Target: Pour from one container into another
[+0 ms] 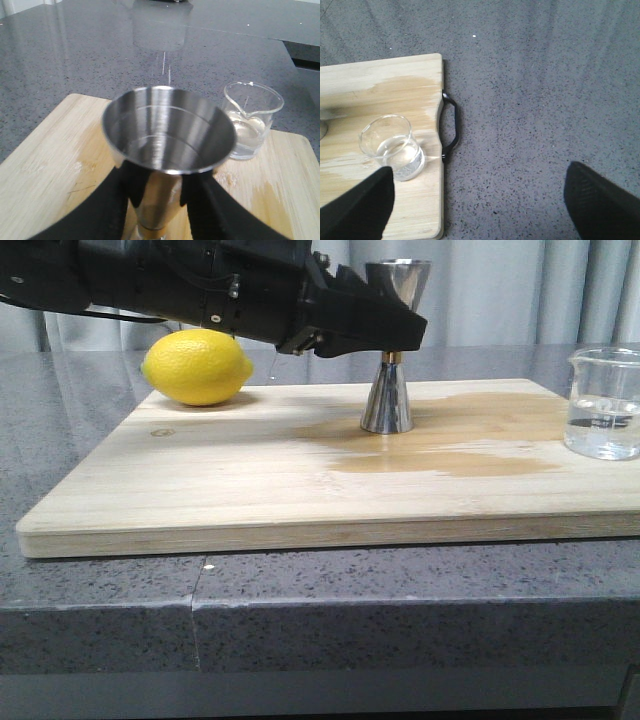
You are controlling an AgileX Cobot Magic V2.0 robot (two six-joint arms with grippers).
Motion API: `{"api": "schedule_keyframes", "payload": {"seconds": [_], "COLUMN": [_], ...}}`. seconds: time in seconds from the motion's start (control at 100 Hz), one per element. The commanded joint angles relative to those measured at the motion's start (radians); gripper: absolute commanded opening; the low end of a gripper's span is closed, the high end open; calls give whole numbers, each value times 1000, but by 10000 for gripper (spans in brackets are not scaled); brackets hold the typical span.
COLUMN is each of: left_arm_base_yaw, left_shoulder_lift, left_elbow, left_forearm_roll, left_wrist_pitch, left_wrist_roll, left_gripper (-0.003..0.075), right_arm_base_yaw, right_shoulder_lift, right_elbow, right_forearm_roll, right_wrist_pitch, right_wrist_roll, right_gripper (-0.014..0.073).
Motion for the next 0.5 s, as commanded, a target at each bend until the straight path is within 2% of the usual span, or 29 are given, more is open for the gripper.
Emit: {"api": "schedule_keyframes", "payload": {"seconds": [0.0, 0.19, 0.27, 0.38, 0.49], "left_arm_base_yaw": [-6, -4, -4, -4, -4], "left_shoulder_lift": [-51, -53, -53, -53, -53], "left_elbow": [-32, -58, -75, -81, -81], "left_forearm_roll": [-72, -72, -72, -72, -72], "left_wrist_pitch": [47, 113, 118, 120, 120], "left_wrist_roll": [1, -1, -9, -11, -11], "left_gripper": [180, 179, 179, 179, 179], "right_arm_base_yaw": [-4, -4, -2, -2, -2], "right_shoulder_lift": [12, 12, 12, 12, 12], "right_elbow": [-33, -18, -6, 15, 40], "right_forearm_roll": [-4, 21, 105, 258, 339], "right_wrist_pitch": [-70, -97, -127, -155, -183], "right_wrist_roll": [-10, -26, -77, -216, -291], "right_gripper": [612, 612, 612, 612, 612]}}
